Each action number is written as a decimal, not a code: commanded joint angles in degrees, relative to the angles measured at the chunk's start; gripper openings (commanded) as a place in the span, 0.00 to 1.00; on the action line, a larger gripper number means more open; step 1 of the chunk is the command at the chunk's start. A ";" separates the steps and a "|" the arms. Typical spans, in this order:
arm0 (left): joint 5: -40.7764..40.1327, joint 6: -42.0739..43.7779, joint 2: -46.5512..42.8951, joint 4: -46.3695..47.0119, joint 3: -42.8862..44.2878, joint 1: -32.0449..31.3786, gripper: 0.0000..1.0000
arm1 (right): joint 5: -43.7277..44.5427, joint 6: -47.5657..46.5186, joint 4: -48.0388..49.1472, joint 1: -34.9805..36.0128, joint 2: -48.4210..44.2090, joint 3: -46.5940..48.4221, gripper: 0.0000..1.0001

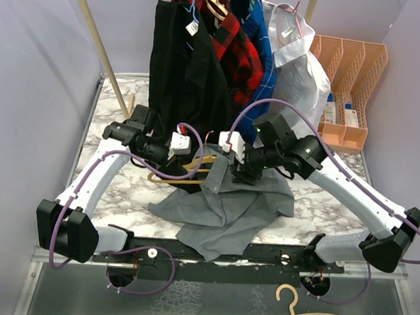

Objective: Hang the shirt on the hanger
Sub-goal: Hang the shirt on the hanger.

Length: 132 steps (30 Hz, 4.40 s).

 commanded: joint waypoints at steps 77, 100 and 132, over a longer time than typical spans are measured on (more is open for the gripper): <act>0.50 -74.95 0.44 73.54 -9.34 -3.50 0.99 | 32.91 44.42 45.47 0.08 -34.89 -26.96 0.01; -4.02 -62.84 5.10 68.99 -12.45 -8.66 0.99 | 28.00 46.87 49.38 0.13 -33.25 -26.61 0.01; 7.99 -91.65 8.37 99.41 -12.99 -6.81 0.00 | 25.26 47.27 43.59 0.13 -37.85 -29.45 0.01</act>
